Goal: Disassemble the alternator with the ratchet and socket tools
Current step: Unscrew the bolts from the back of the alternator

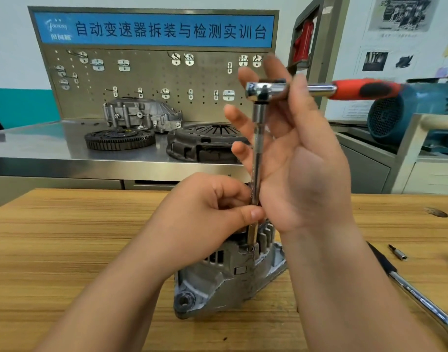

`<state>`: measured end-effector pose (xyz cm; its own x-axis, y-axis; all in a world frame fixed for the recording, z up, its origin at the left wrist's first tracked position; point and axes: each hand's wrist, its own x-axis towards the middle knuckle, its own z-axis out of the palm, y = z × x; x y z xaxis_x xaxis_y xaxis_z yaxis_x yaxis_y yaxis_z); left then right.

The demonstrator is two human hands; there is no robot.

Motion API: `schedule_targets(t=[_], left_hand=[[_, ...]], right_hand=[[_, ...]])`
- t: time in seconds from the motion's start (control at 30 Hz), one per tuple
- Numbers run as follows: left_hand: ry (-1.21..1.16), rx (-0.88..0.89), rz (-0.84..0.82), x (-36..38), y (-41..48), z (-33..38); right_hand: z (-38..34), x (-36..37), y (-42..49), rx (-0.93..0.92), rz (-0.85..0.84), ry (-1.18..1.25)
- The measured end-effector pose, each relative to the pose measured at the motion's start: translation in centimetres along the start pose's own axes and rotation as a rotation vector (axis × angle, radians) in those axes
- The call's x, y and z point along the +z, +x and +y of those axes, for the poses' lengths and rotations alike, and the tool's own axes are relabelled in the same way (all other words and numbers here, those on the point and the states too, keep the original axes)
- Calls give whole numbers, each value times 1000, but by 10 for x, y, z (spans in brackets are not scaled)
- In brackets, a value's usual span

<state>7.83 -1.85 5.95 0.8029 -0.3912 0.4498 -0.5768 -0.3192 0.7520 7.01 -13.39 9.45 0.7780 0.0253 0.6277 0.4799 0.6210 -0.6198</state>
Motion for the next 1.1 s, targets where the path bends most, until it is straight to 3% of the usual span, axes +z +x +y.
schedule_targets(t=[0.17,0.43,0.67,0.93,1.1], left_hand=[[13,-38,81,3,1,2],[4,-17,-23,-1,-2,6],[44,-45,63,3,-1,7],[26,-11,-33,-1,-3,8],[54,-38,74,3,-2,9]], right_hand=[[0,4,-1,-88,-38,-75],[-1,-2,2,66,45,8],[-1,3,-3,-168,-5,-183],[-3,-1,0,84,11,-1],[0,3,-3,-96,-19,-129]])
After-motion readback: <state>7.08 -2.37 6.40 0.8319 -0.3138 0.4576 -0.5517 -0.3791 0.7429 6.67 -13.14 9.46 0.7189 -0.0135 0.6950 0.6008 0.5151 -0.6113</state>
